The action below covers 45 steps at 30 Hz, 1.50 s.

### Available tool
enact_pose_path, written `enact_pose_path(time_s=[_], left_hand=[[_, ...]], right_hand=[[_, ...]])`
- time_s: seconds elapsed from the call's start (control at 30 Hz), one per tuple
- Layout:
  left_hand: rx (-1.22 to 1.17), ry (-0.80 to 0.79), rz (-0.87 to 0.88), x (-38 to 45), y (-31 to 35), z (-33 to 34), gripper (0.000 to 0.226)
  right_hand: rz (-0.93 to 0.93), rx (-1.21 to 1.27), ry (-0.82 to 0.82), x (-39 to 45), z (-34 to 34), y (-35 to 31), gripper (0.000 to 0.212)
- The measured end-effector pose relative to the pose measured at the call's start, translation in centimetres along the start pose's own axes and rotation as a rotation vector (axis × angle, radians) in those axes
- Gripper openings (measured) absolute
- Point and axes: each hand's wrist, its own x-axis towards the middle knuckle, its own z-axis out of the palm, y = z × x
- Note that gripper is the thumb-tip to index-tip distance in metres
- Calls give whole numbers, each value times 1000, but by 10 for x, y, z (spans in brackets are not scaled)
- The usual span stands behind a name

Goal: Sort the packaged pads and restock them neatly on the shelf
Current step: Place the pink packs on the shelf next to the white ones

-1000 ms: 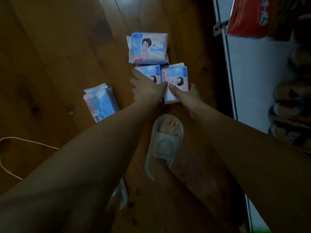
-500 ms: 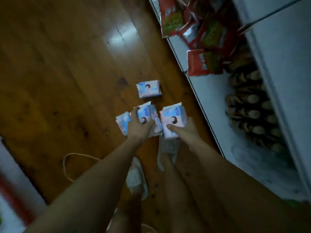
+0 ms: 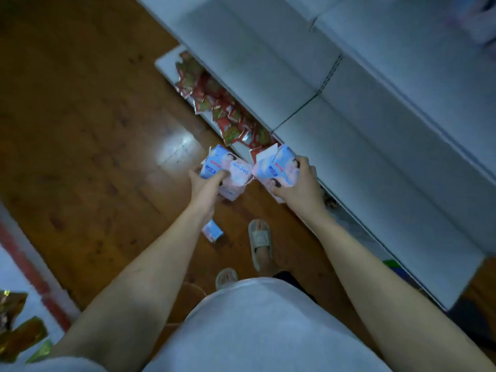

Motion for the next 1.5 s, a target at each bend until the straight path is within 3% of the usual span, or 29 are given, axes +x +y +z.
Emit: enact_pose_path(time_s=[0.2,0.4,0.5,0.67,0.87,1.07,1.23,1.4,1.5], left_hand=[[-85,-195,134,-63,62,21,53],[-44,-474,285,-138,104,72,55],[95,-678,365,-169,117,94,77],[542,-993,609,-200,127,130,116],[1038,-819,1065,-250,129,194,99],[1243,-749,1277,-291,125,269,89],[1290,-679,1470,-311,122,314,74],[1250,-748,1534,-307,134,355,77],[1328,-688,1651,-305,143,385,79]], right_hand=[[5,-175,135,-61,-77,-32,72],[-84,-132,318,-112,-160,-44,72],[-95,-128,407,-130,-199,-38,72],[-67,-221,442,-153,-262,-2,73],[-64,-253,476,-162,-318,31,70],[-90,-265,524,-167,-375,69,73],[-63,-217,551,-170,-414,99,74],[-19,-208,587,-165,-450,126,73],[8,-208,607,-154,-469,137,71]])
